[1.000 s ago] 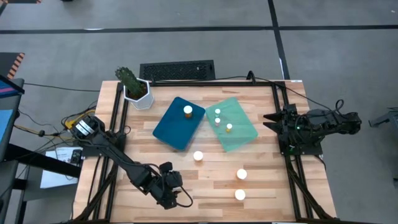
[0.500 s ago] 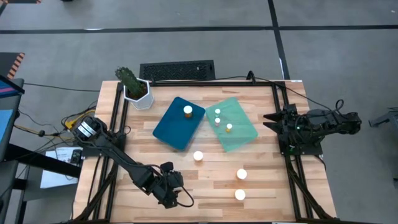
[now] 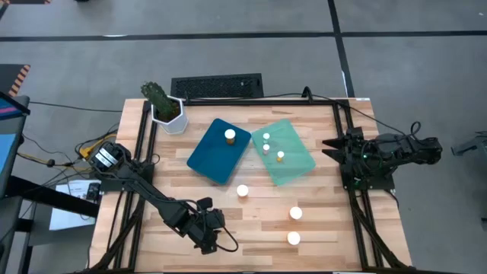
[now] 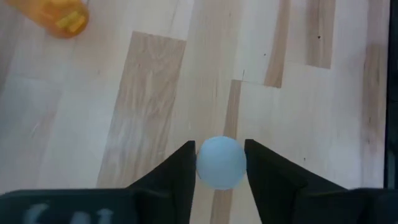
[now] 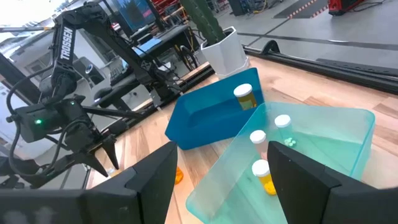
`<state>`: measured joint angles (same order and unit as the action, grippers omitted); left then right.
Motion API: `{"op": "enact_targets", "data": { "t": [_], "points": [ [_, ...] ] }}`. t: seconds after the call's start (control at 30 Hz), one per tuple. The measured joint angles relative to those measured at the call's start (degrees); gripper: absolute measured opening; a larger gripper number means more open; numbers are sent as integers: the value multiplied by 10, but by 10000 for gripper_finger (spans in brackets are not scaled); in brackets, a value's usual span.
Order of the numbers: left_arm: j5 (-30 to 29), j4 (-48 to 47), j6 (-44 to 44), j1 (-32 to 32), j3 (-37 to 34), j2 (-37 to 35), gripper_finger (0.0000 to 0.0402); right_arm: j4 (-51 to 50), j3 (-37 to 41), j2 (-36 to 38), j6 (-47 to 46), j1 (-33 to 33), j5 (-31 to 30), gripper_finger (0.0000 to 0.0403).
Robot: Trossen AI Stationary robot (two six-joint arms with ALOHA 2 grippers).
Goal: Pick and place medicine bottles into bin by pill shape (circle, oval)
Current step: Put the yellow pill bottle into the green bin
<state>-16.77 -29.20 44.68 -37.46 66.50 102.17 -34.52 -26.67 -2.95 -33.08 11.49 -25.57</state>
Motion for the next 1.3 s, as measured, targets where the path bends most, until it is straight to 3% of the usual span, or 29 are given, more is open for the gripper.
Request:
{"op": "enact_targets", "data": {
  "t": [0.13,0.33,0.57,0.83,1.1,1.3],
  "points": [
    [12,2,-5,0,0,0,100,0,0,0,0,0,0,260],
    [22,-9,32,6,15,1,113,0,0,0,0,0,0,260],
    [16,-96,30,40,121,1,108,0,0,0,0,0,0,260],
    [-88,-167,-61,139,262,1,118,0,0,0,0,0,0,260],
    [-86,-65,-185,273,283,3,120,0,0,0,0,0,0,260],
    [-19,47,-257,329,284,49,120,-4,0,0,1,0,0,260]
  ]
}}
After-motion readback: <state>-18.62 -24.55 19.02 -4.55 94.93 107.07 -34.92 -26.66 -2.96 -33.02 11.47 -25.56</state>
